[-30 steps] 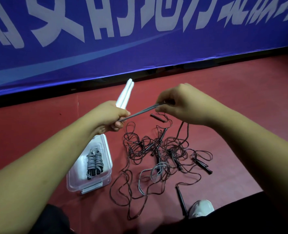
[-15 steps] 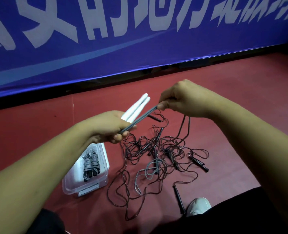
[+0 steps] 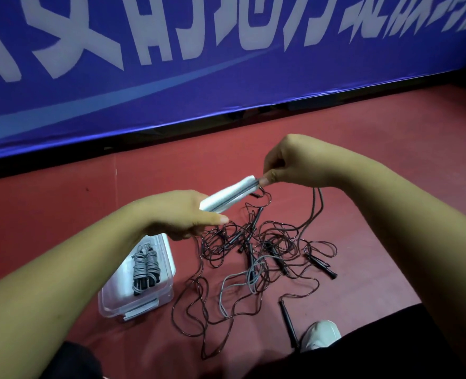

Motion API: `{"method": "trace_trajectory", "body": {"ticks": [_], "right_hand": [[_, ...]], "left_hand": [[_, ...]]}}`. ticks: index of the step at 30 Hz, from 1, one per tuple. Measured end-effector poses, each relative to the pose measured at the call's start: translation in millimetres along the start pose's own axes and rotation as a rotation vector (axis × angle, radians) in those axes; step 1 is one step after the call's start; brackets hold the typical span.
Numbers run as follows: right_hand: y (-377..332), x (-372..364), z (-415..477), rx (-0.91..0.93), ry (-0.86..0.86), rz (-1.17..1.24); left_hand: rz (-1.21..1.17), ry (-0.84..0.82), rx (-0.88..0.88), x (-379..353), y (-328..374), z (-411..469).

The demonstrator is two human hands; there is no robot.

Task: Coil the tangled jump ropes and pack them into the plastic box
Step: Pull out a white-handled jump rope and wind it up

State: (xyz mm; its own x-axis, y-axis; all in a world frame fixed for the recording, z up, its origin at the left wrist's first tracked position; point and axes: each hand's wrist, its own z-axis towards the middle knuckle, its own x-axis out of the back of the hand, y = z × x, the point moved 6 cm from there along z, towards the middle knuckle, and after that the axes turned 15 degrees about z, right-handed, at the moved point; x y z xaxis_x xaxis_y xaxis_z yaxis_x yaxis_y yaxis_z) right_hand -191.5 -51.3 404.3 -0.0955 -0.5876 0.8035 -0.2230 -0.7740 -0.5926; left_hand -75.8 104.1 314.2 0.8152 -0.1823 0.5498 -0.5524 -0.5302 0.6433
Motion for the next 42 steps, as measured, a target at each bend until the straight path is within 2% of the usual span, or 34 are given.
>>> {"method": "trace_trajectory", "body": {"ticks": [6,12,16,21,24,28,33,37,42], "right_hand": [[17.3,1.1,0.0,-0.062,-0.019,-0.002],[22.5,10.1,2.6,-0.013,0.102,0.014],[28.8,11.9,6.9,-0.013,0.14,0.03],[41.2,0.9,12.2,-0.043,0.136,0.144],[44.5,-2.7,14.0,-0.07,0.144,0.221],[35.4,-10.3,13.5,-0.077,0.12,0.377],[16.7,-25.4,16.1,-0.077,0.093,0.475],[-4.3,-34.3,10.0,-0.063,0.088,0.469],[-23.4,-56.7,0.9,-0.11,0.038,0.496]], "left_hand": [[0.407,0.0,0.049,6.1,-19.2,1.8],[0.591,0.068,-0.14,5.3,-1.4,-2.1],[0.615,0.089,-0.258,1.6,15.1,-11.7],[0.419,0.164,-0.357,4.6,35.0,-28.0],[0.233,0.297,-0.387,22.4,38.4,-33.8],[-0.196,0.466,-0.298,49.6,17.9,-26.3],[-0.453,0.571,-0.188,73.2,-5.0,-18.0],[-0.489,0.623,-0.125,88.1,-22.7,-16.6],[-0.403,0.641,0.067,82.9,-40.8,-5.3]]}}
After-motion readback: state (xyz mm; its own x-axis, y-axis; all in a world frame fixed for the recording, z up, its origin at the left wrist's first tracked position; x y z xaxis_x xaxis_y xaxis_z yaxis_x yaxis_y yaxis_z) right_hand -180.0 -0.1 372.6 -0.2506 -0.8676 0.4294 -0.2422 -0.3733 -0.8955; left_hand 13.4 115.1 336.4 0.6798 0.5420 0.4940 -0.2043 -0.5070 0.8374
